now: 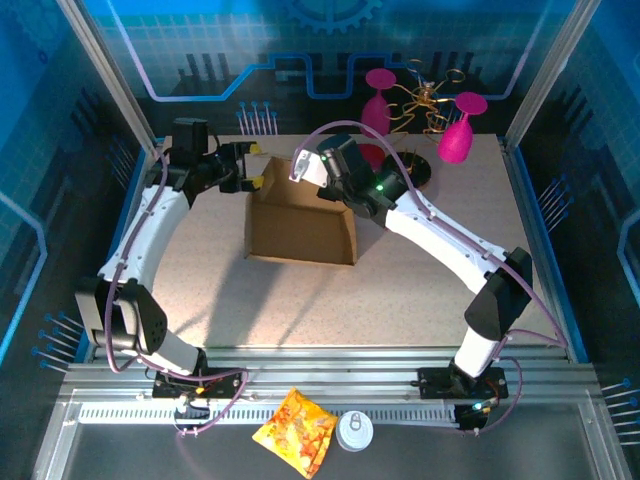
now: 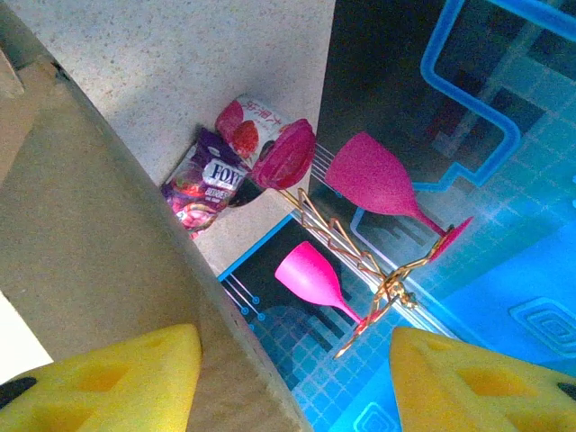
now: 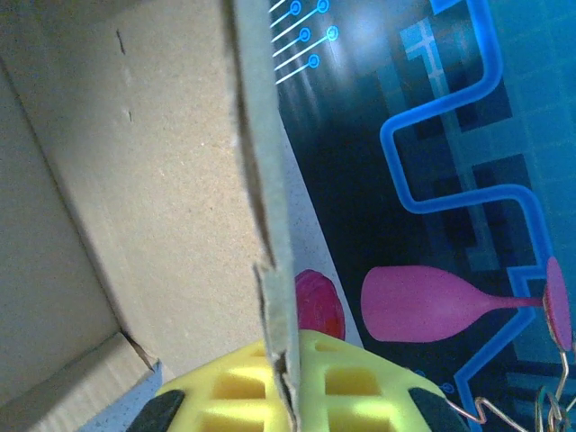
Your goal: Fold the paper box
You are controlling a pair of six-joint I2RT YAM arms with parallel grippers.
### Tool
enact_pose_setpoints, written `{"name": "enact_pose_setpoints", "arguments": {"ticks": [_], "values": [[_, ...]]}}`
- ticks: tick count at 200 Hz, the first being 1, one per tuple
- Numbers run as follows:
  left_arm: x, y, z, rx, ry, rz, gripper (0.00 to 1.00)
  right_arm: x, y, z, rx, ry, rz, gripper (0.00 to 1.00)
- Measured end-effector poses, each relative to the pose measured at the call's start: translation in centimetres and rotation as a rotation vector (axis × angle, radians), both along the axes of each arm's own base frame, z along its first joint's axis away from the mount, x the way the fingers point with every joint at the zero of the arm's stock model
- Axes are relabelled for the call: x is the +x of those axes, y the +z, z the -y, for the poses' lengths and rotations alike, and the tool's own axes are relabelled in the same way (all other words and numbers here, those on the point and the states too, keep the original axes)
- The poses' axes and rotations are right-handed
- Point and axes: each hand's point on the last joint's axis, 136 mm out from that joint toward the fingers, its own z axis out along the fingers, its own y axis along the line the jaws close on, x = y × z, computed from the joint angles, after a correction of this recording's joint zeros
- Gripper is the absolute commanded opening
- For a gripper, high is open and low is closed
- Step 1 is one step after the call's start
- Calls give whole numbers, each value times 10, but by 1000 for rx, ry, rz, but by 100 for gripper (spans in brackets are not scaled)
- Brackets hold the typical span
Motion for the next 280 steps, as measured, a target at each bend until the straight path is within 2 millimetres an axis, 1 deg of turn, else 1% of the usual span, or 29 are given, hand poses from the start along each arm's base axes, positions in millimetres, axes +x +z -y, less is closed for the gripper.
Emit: {"name": "enact_pose_setpoints", "arguments": {"ticks": [21,57,75,110,120,146,158,176,195,220,232,237,245,258,264,271,280], "values": [[1,-4,1,-20,11,-15,60,-2,-5,-2,-23,2,8,0],[-1,-17,1,-49,34,-60,60,-8,-19,-8,-61,23,35,0],[-2,-20,2,-64,37,-77,60,-12,-21,-12,-83,38,69,0],[-4,-24,6,-83,24,-89,57,-17,-16,-21,-118,72,163,0],[-5,-25,7,-87,17,-93,54,-18,-14,-24,-124,84,184,0],[-6,-26,10,-99,9,-101,36,-18,-4,-31,-113,97,230,0],[-7,-25,11,-105,8,-103,29,-18,-2,-32,-110,102,242,0],[-6,-25,12,-105,3,-97,25,-18,-1,-32,-112,104,249,0],[-6,-25,12,-103,1,-97,16,-18,-1,-33,-111,106,248,0],[-6,-26,9,-95,-1,-88,13,-18,-3,-33,-102,109,238,0],[-6,-25,7,-97,-4,-86,8,-19,-5,-33,-88,112,225,0],[-6,-25,7,-95,-5,-84,5,-19,-5,-34,-81,116,219,6],[-6,-25,6,-93,-10,-79,0,-20,-6,-34,-59,114,199,23],[-6,-25,4,-93,-18,-74,0,-20,-3,-32,-3,99,157,51],[-5,-25,1,-95,-16,-73,0,-18,2,-29,32,86,140,61],[-4,-24,-2,-97,-18,-63,0,-15,10,-25,81,63,124,69],[-1,-24,-6,-98,-23,-52,0,-11,24,-15,161,19,107,75]]}}
